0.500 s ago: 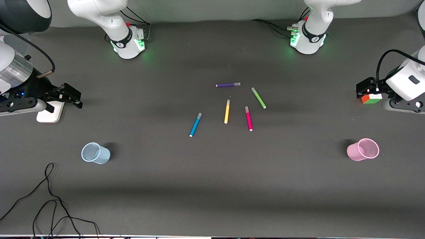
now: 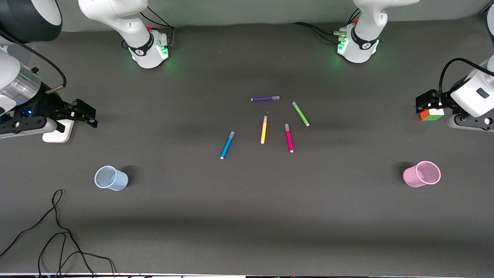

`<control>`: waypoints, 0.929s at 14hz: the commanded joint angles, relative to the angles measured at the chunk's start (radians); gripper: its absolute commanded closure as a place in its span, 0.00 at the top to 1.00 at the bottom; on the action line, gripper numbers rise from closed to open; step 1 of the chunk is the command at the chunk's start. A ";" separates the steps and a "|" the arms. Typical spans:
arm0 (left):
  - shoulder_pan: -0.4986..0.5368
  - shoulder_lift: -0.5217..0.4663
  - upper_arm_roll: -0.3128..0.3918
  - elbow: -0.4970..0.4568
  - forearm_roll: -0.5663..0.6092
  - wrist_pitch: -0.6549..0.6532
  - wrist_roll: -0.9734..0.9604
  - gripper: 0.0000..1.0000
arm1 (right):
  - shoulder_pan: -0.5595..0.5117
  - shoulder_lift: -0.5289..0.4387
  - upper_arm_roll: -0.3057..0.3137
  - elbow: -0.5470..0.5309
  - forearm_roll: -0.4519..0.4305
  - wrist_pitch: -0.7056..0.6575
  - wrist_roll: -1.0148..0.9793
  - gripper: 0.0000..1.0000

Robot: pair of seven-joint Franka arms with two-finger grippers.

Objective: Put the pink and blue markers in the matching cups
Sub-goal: 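Move the right gripper toward the blue marker while the left gripper starts reaching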

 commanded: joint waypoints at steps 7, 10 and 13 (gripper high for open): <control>0.010 -0.022 -0.004 -0.028 -0.001 0.003 0.016 0.99 | 0.127 0.318 0.010 0.179 0.015 -0.018 0.219 1.00; 0.007 -0.022 -0.004 -0.028 -0.001 -0.001 0.016 0.99 | 0.201 0.479 0.010 0.260 0.018 0.043 0.288 1.00; 0.004 -0.008 -0.004 -0.026 -0.015 -0.044 0.019 0.99 | 0.254 0.568 0.010 0.291 0.073 0.120 0.419 1.00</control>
